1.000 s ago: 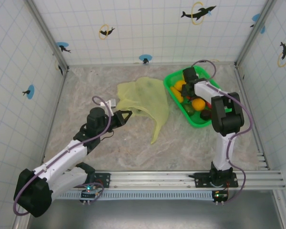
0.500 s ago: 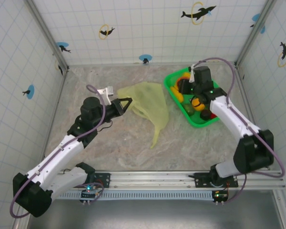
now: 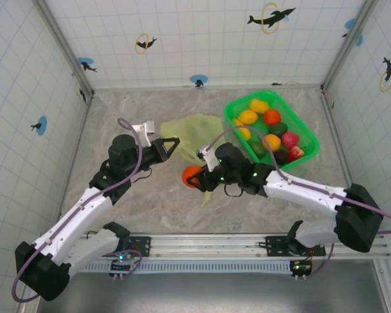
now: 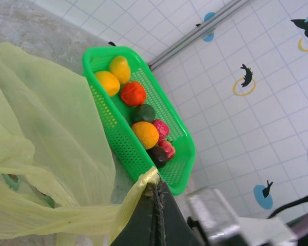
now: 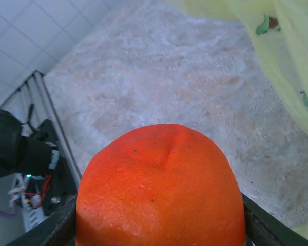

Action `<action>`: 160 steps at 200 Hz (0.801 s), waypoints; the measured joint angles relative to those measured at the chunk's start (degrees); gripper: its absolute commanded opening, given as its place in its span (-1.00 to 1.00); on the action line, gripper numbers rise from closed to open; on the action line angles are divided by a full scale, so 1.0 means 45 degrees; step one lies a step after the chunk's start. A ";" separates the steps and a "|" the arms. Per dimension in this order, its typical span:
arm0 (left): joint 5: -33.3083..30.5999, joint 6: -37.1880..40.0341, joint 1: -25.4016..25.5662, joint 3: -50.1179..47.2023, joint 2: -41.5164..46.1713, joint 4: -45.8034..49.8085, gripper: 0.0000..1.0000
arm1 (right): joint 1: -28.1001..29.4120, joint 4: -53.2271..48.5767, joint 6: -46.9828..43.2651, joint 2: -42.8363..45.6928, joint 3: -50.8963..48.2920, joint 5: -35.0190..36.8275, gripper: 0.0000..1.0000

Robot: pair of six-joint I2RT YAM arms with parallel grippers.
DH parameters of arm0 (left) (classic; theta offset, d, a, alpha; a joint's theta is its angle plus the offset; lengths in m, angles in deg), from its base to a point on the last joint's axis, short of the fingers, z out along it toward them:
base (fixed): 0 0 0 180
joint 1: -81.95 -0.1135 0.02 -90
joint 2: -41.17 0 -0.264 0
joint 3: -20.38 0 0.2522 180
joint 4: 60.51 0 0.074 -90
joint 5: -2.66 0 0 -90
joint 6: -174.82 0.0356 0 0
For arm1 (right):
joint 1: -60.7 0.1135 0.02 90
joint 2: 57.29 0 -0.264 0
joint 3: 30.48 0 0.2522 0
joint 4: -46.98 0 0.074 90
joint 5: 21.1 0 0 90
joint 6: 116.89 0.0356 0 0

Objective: Place the fake fruits into the plastic bag and tie a complex knot

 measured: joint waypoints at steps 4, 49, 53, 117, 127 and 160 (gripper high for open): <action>0.0000 0.0053 0.0000 -0.0058 0.0068 0.0010 -1.00 | 0.0058 0.0068 0.0019 -0.0223 0.0000 0.0112 0.01; 0.0005 0.0588 0.0000 -0.0763 0.0583 0.0602 -1.00 | 0.0733 -0.0257 0.0068 -0.3191 0.0894 0.2560 -0.15; 0.0005 0.0661 0.0000 -0.0811 0.0622 0.0646 -1.00 | 0.0753 -0.0287 0.0083 -0.3347 0.0991 0.2773 -0.15; 0.0087 0.1661 0.0000 -0.1112 0.1248 0.1554 -1.00 | -0.0359 -0.0160 0.0850 -0.3512 0.1059 0.6183 -0.16; 0.0219 0.1744 0.0000 -0.1243 0.1263 0.1642 -1.00 | -0.0651 0.0053 0.0937 -0.3492 0.1059 0.6363 -0.16; 0.0719 0.2093 0.0000 -0.1428 0.0942 0.1923 -1.00 | -0.1428 0.0257 0.1049 -0.3905 0.1593 0.6528 -0.14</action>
